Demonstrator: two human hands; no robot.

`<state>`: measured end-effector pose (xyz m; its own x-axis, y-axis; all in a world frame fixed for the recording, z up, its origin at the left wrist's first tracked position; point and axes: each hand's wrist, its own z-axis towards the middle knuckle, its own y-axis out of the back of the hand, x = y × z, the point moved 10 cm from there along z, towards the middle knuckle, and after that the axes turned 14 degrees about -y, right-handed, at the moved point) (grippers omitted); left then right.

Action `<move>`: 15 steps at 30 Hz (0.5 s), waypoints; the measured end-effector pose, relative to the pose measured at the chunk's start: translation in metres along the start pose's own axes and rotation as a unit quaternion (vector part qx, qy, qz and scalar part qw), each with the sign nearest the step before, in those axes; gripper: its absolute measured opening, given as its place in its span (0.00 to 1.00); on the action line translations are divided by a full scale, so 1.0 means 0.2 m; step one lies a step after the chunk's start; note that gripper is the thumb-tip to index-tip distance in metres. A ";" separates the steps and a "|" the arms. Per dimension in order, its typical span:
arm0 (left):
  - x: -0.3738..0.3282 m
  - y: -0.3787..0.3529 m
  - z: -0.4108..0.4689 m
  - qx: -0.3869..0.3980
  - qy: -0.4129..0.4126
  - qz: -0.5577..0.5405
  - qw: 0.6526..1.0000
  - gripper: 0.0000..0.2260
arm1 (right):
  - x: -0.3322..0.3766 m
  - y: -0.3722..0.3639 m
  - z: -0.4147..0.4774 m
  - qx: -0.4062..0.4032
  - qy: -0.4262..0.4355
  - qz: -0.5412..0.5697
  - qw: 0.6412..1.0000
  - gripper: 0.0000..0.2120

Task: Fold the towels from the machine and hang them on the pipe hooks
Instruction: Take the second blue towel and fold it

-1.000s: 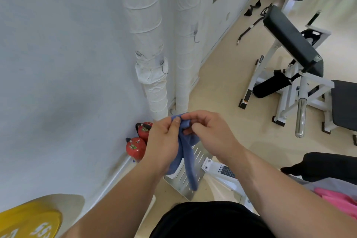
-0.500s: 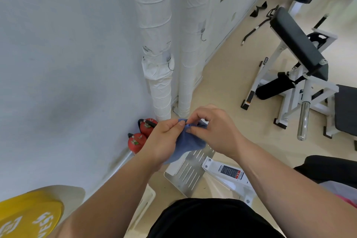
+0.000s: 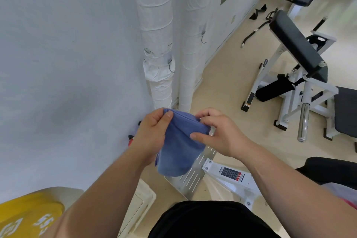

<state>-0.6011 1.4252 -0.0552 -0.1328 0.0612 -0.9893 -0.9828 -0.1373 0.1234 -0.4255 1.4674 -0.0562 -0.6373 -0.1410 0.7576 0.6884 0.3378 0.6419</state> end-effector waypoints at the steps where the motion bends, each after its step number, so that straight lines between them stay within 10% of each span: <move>1: 0.00 0.04 0.02 -0.018 0.001 0.008 1.000 0.12 | -0.03 0.02 0.00 -0.009 -0.007 -0.015 1.000 0.15; 8: 0.01 0.08 0.10 0.000 -0.023 0.080 0.997 0.12 | -0.02 0.13 0.02 0.006 0.006 -0.076 0.997 0.13; 15: -0.08 0.04 0.16 0.029 -0.048 0.033 0.998 0.10 | 0.07 0.28 0.03 -0.005 -0.066 0.237 0.969 0.10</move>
<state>-0.6113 1.4540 -0.0355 -0.2068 0.1493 -0.9669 -0.9768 -0.0872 0.1954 -0.3974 1.4896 -0.0092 -0.2864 0.1488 0.9465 0.9177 0.3265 0.2263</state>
